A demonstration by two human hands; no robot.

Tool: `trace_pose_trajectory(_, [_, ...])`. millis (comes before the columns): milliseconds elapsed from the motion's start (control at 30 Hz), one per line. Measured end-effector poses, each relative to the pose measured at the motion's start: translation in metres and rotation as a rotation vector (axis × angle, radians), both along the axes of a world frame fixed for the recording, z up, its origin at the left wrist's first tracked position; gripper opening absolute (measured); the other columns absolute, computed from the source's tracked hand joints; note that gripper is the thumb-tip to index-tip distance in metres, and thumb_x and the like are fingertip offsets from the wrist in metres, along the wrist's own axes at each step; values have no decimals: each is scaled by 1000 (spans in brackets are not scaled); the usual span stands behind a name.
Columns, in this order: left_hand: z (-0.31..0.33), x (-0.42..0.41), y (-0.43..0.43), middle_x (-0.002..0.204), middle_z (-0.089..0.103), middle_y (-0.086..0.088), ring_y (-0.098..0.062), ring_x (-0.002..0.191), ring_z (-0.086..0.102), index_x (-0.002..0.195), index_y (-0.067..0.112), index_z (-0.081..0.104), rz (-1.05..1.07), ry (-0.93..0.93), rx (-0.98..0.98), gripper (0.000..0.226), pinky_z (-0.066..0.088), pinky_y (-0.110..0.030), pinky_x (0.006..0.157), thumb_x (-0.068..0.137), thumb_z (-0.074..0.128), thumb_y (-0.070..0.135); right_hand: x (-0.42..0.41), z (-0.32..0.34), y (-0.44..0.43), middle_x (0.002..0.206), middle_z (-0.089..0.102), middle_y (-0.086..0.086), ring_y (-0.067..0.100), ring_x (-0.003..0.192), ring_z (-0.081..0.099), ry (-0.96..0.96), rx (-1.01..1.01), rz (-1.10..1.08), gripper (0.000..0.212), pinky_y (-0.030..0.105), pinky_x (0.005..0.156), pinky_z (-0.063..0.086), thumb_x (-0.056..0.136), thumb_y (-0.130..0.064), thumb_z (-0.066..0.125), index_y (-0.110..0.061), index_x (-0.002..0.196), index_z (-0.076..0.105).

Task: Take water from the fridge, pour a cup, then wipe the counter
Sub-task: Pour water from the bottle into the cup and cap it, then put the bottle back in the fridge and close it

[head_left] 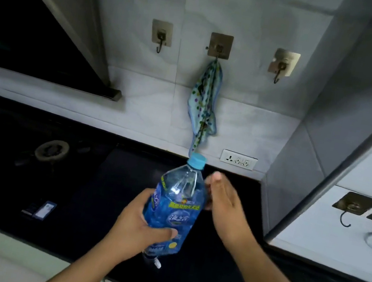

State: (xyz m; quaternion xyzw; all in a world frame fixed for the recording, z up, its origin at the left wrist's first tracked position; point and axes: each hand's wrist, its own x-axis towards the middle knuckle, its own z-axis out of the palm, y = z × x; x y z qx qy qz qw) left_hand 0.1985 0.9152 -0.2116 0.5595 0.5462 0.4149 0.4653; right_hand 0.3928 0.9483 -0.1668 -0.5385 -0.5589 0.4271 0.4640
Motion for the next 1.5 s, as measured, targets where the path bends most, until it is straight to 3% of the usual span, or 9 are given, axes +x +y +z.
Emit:
trace_pose_trajectory(67, [5, -1, -5, 103, 76, -4, -21, 92, 75, 110, 21, 62, 90, -27, 12, 59, 62, -37, 79, 63, 89, -2, -8, -18, -9, 100, 74, 1, 21, 95, 70, 132, -98, 99, 65, 52, 87, 57, 80, -79, 40, -22, 98, 67])
trace_pose_trajectory(167, [15, -11, -21, 102, 76, -2, -18, 91, 75, 112, 16, 60, 225, -47, 32, 60, 60, -26, 73, 64, 87, -8, -31, -33, -22, 109, 75, 3, 20, 103, 71, 271, -204, 256, 55, 54, 89, 57, 92, -65, 42, -21, 110, 69])
trace_pose_trajectory(300, [16, -43, -62, 106, 76, -5, -22, 95, 75, 115, 18, 60, 478, -83, 38, 66, 61, -38, 80, 59, 88, -3, -80, -45, -32, 116, 73, 1, 18, 111, 67, 358, -290, 507, 44, 51, 95, 54, 95, -56, 40, -30, 113, 70])
trace_pose_trajectory(500, [18, -114, -162, 104, 76, -8, -27, 95, 74, 112, 16, 61, 900, -100, 46, 67, 61, -38, 80, 52, 89, 6, -190, -49, -76, 117, 72, 6, 22, 113, 67, 350, -390, 920, 49, 45, 88, 57, 88, -57, 45, -26, 117, 70])
trace_pose_trajectory(800, [38, -258, -365, 109, 75, -5, -21, 99, 73, 117, 18, 58, 1411, -51, 110, 71, 59, -47, 90, 53, 90, 15, -404, -16, -232, 114, 74, -2, 13, 111, 67, 178, -395, 1489, 48, 45, 100, 51, 98, -55, 33, -28, 118, 68])
trace_pose_trajectory(933, [45, -335, -454, 108, 74, -3, -18, 99, 73, 115, 21, 58, 1554, -2, 131, 69, 60, -44, 88, 54, 90, 18, -504, -2, -317, 112, 75, -3, 12, 107, 69, 149, -368, 1641, 50, 36, 91, 54, 95, -52, 31, -24, 119, 66])
trace_pose_trajectory(1167, [62, -442, -562, 107, 74, 5, -7, 96, 73, 116, 26, 56, 1705, 57, 130, 65, 60, -26, 79, 64, 91, 9, -634, 16, -429, 108, 75, -3, 10, 101, 70, 149, -332, 1796, 47, 22, 76, 57, 96, -50, 33, -21, 117, 64])
trace_pose_trajectory(1367, [54, -527, -611, 109, 74, 5, -12, 99, 73, 117, 26, 56, 1833, 33, 145, 66, 61, -38, 86, 63, 92, 11, -738, 11, -478, 107, 75, -2, 9, 96, 71, 128, -332, 1906, 38, 19, 70, 56, 100, -43, 38, -20, 118, 62])
trace_pose_trajectory(1500, [53, -584, -633, 110, 74, 4, -14, 100, 73, 119, 24, 57, 1925, 52, 149, 68, 61, -41, 87, 62, 92, 11, -811, 8, -502, 111, 73, 3, 17, 100, 72, 137, -361, 1990, 36, 30, 78, 60, 94, -43, 48, -20, 119, 61])
